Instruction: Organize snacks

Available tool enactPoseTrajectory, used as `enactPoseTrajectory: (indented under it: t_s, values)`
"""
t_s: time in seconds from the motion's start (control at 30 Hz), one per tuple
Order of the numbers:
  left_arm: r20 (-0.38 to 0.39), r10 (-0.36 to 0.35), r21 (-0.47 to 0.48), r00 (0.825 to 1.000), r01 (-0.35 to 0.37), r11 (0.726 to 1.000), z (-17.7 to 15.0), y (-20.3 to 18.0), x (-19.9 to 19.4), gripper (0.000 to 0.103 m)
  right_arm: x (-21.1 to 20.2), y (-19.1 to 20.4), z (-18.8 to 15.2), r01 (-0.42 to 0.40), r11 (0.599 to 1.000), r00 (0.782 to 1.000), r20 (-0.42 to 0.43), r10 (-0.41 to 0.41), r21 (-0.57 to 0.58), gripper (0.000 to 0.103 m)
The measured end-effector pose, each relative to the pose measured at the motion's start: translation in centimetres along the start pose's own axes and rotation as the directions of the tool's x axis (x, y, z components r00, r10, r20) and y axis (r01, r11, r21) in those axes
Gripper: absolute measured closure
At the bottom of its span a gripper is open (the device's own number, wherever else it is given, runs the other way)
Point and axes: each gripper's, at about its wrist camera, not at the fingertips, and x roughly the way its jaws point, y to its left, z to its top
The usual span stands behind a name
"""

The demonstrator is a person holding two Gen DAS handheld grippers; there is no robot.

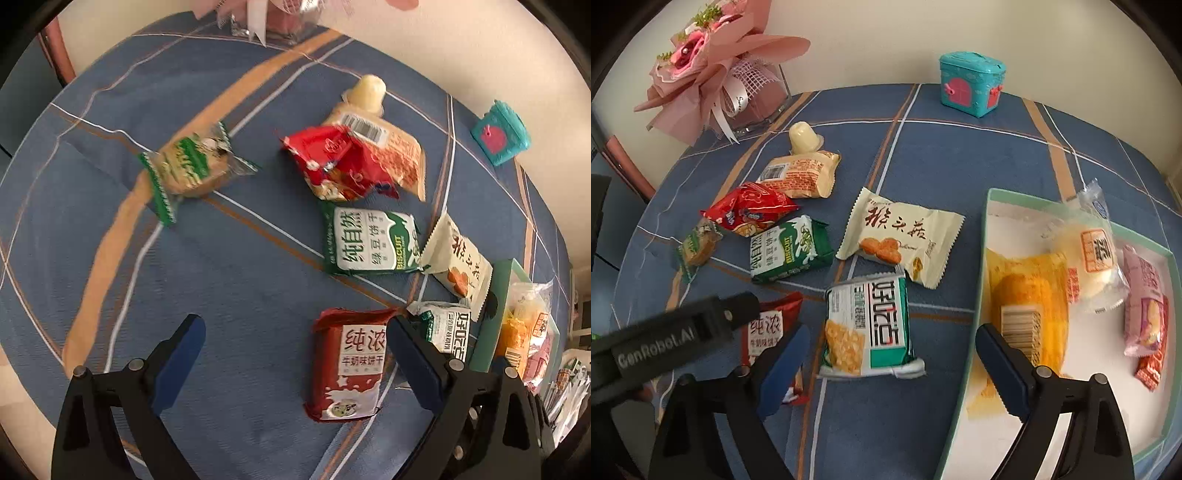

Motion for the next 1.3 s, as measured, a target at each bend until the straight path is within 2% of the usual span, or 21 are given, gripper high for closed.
enactPoseTrajectory:
  t_s: [0.1,0.4,0.6,0.77,1.17,1.3]
  values:
    - [-0.012,-0.012,0.011,1.0,0.012,1.0,0.0,-0.5,0.5,0.005,0.2,0.3,0.3,0.024,1.0,1.0,0.008,-0.024,-0.02,0.011]
    - [-0.016,-0.018,-0.009,1.0,0.018,1.0,0.2,-0.4,0.6,0.005,0.6,1.7,0.2,0.004,0.998,1.0,0.013,-0.003,-0.062,0.016]
    - [-0.024,-0.024,-0.006,0.999,0.024,1.0,0.0,0.2,0.5,0.005,1.1,1.4,-0.1,0.0,0.999,1.0,-0.004,0.0,-0.045,0.024]
    - [-0.03,-0.029,0.005,0.999,0.029,1.0,-0.1,-0.8,0.7,0.005,1.1,1.2,-0.1,-0.024,0.999,1.0,-0.014,0.024,-0.033,0.048]
    - [-0.048,-0.037,0.058,0.998,0.04,0.998,-0.9,-3.7,1.1,0.005,0.7,-0.5,-0.8,-0.032,0.999,0.996,-0.086,0.035,0.03,0.051]
    - [-0.058,-0.036,0.077,0.998,0.041,0.996,-1.5,-4.9,1.3,0.005,0.4,-0.5,-1.2,-0.021,1.0,0.993,-0.117,0.023,0.018,0.051]
